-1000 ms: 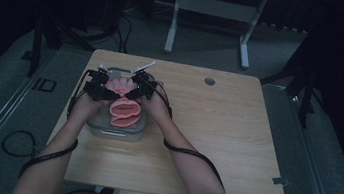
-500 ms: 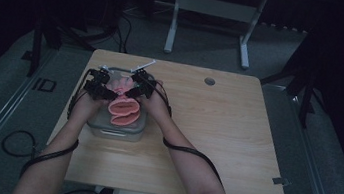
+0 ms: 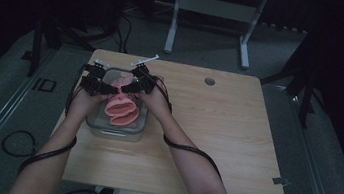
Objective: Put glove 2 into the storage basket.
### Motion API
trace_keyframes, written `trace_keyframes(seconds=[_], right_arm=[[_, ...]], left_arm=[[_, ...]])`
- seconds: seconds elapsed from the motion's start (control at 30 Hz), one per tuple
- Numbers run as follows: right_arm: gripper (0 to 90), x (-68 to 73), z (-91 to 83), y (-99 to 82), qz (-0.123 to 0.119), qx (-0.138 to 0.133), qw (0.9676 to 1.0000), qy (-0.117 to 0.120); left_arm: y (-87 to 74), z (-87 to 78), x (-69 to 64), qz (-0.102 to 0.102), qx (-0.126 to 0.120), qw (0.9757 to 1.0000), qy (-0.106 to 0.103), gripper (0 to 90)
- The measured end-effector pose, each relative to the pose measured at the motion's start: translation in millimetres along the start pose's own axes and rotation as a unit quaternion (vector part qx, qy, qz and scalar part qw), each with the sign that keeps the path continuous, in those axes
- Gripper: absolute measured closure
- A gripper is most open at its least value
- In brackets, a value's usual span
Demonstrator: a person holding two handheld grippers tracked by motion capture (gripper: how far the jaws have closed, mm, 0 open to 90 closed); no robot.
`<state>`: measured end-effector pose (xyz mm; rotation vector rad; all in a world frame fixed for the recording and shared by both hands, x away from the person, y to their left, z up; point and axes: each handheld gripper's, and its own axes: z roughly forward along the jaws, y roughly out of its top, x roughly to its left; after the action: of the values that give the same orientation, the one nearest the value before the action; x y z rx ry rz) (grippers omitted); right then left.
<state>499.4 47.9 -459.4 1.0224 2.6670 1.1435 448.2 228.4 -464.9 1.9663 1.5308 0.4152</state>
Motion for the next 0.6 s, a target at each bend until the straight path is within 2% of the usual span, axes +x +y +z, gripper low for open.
trace_keyframes(seconds=[0.23,0.27,0.4,0.6], right_arm=[[44.1,1.0,-16.6,3.9,-0.001,-0.018,0.9998,0.006],[43.3,0.4,-19.7,4.1,0.0,-0.02,0.9998,0.006],[41.2,-3.3,-31.2,3.3,0.0,-0.023,0.9997,0.001],[38.1,-11.1,-40.8,-2.7,0.004,-0.029,0.9995,0.008]], left_arm=[[4.9,-11.1,-7.9,0.009,-0.016,0.9998,-0.005,38.1],[6.7,-15.0,-11.2,0.015,-0.02,0.9997,-0.003,38.1],[9.2,-22.5,-15.9,0.017,-0.032,0.9993,-0.006,37.5],[10.5,-32.6,-26.9,0.028,-0.047,0.9984,-0.013,37.5]])
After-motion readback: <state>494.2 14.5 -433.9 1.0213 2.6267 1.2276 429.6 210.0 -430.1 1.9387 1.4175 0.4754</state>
